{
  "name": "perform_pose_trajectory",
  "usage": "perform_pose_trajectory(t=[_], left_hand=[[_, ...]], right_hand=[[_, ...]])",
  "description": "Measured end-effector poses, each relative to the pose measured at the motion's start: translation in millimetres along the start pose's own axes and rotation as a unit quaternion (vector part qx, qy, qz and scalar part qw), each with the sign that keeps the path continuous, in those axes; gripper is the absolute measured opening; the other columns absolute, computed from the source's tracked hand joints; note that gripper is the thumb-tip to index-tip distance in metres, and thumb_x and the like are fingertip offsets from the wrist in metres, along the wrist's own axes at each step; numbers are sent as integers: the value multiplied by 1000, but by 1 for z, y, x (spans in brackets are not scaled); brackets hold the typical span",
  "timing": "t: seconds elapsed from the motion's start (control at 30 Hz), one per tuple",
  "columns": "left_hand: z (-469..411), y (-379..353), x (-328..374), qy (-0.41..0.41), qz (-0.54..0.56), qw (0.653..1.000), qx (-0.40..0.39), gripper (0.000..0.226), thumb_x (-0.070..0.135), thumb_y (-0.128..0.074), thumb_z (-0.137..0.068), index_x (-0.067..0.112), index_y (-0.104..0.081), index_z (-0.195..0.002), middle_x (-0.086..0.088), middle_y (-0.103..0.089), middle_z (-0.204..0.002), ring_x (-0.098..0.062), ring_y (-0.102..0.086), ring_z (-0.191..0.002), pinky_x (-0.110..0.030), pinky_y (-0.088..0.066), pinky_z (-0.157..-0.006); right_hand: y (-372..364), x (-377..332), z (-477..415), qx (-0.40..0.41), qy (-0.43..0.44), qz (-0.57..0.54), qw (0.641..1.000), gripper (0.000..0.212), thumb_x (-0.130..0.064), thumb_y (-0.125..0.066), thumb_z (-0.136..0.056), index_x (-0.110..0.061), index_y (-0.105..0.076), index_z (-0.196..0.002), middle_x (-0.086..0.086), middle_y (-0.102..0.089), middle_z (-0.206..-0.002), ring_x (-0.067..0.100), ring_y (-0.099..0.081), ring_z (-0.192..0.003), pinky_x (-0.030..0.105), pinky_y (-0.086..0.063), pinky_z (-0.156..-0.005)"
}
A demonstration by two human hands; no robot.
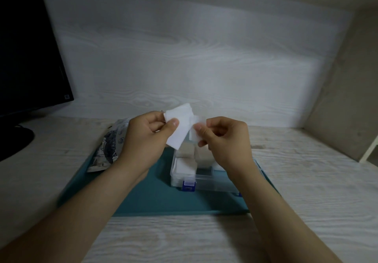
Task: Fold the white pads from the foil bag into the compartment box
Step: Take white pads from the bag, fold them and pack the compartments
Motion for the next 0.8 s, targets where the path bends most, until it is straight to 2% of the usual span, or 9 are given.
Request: perform_pose_trajectory(t=[0.1, 0.23, 0.33, 0.47, 0.53, 0.67, 0.8], left_hand=[[-2, 1, 0, 13, 21, 999, 29, 9, 15, -73, -99, 12, -74, -107, -2, -82, -96, -28, -79, -96, -58, -62, -93], [-1, 0, 0, 32, 44, 998, 21, 10, 19, -72, -100, 13, -74, -107, -1, -82, -100, -28, -78, -101, -51, -62, -94], [0, 0, 1, 37, 64, 997, 32, 9, 15, -71, -101, 10, -73, -107, -2, -82, -99, -24, -79, -98, -42, -66, -86], [-1, 1, 1, 32, 47, 998, 41, 10, 16, -71, -101, 9, -72, -108, -1, -82, -98, -20, -79, -95, -45, -66, -85], [0, 0, 1, 35, 54, 997, 37, 11, 16, -71, -101, 9, -72, -109, -2, -82, -99, -20, -79, -96, -44, -66, -86], [3, -3, 3, 58, 102, 993, 3, 18, 16, -69, -102, 7, -71, -117, -6, -81, -108, -23, -79, -102, -42, -64, -89], [4, -7, 4, 74, 146, 986, -37, 19, 14, -65, -104, 8, -71, -121, -8, -80, -113, -24, -78, -107, -39, -63, -89]], right_hand=[[-2, -6, 4, -61, -74, -163, 982, 19, -17, -74, -97, 2, -75, -102, 12, -79, -84, 27, -78, -74, 28, -58, -61], [-9, -7, 9, -142, -83, -155, 974, 16, -16, -77, -94, 0, -76, -92, 7, -70, -69, 19, -62, -57, 29, -50, -58], [-11, -7, 7, -96, -55, -177, 978, 16, -14, -79, -92, 2, -76, -91, 10, -68, -66, 21, -61, -55, 30, -48, -55], [-5, -12, 5, -53, -6, -253, 966, 20, -16, -78, -89, 3, -70, -88, 8, -61, -60, 22, -56, -54, 30, -46, -54], [-5, -13, 6, -67, 1, -244, 967, 24, -18, -79, -86, 4, -70, -88, 11, -63, -61, 23, -57, -54, 30, -46, -54], [-13, -8, 9, -73, -2, -151, 986, 18, -13, -81, -90, 4, -74, -90, 15, -73, -68, 25, -67, -56, 33, -50, -52], [-11, -7, 9, -65, -15, -136, 988, 17, -14, -82, -89, 2, -75, -91, 17, -75, -72, 25, -69, -57, 32, -53, -52]])
Point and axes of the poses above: each hand's wrist, its own z-axis away from the middle knuckle, its own y-axis out of the back of the hand, x = y × z, the point moved 2 cm from there along -z, towards the middle knuckle
